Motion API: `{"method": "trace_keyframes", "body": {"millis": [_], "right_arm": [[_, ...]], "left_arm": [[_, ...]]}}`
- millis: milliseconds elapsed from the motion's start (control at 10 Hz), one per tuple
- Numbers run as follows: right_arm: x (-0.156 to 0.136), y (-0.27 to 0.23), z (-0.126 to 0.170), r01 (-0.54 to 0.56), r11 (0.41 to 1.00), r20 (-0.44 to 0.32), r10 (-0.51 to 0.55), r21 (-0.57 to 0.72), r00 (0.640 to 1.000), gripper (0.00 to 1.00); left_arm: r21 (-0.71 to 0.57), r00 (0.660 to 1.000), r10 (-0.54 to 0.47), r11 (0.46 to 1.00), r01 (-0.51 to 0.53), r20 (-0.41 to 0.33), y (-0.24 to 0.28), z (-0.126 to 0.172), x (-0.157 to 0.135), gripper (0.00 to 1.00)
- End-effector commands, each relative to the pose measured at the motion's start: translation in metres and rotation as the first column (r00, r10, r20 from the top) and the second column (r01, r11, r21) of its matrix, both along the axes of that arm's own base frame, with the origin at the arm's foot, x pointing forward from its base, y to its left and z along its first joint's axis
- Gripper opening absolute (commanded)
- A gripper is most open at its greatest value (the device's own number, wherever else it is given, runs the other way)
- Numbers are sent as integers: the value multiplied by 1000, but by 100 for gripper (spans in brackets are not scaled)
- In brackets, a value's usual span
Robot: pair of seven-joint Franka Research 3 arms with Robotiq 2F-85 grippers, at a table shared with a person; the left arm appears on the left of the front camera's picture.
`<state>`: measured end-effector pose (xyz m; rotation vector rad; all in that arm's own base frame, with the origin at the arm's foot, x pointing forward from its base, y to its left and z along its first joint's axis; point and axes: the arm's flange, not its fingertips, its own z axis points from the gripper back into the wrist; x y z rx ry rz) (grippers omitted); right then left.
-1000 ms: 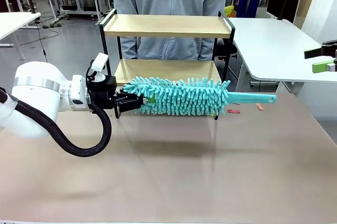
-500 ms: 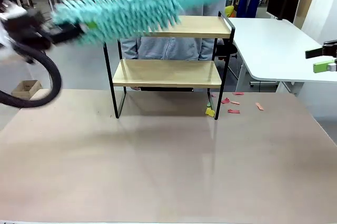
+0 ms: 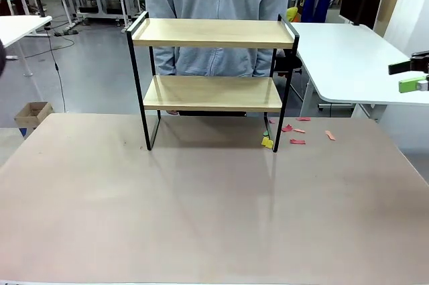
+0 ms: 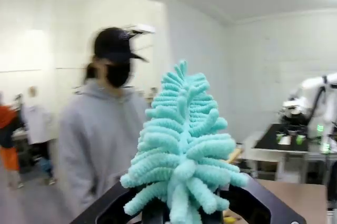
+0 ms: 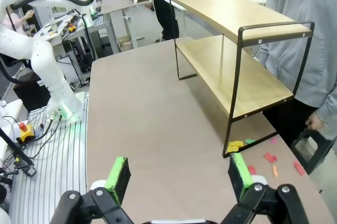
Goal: Clean the shelf.
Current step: Hand the Duster back to the human.
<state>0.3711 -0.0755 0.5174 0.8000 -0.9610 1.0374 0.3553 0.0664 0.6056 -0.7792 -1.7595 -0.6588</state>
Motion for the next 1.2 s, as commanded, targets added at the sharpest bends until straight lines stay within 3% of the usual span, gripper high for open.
{"method": "trace_keyframes", "body": {"millis": [0, 300, 600, 900, 1100], "right_arm": [[0, 0, 3, 2, 1000, 7, -2, 15, 1000, 100], [0, 0, 3, 2, 1000, 7, -2, 15, 1000, 100], [0, 0, 3, 2, 1000, 7, -2, 15, 1000, 100], [0, 0, 3, 2, 1000, 7, -2, 15, 1000, 100], [0, 0, 3, 2, 1000, 7, -2, 15, 1000, 100]], "left_arm": [[-57, 985, 168, 984, -169, -32, 13, -13, -7, 17], [-55, 914, 382, 918, -392, -134, 27, -49, 1, 17], [4, 809, 563, 821, -571, -169, 37, -87, 8, 17], [92, 753, 631, 774, -626, -185, 27, -133, 13, 17], [129, 743, 628, 777, -616, -232, 20, -168, 13, 17]]}}
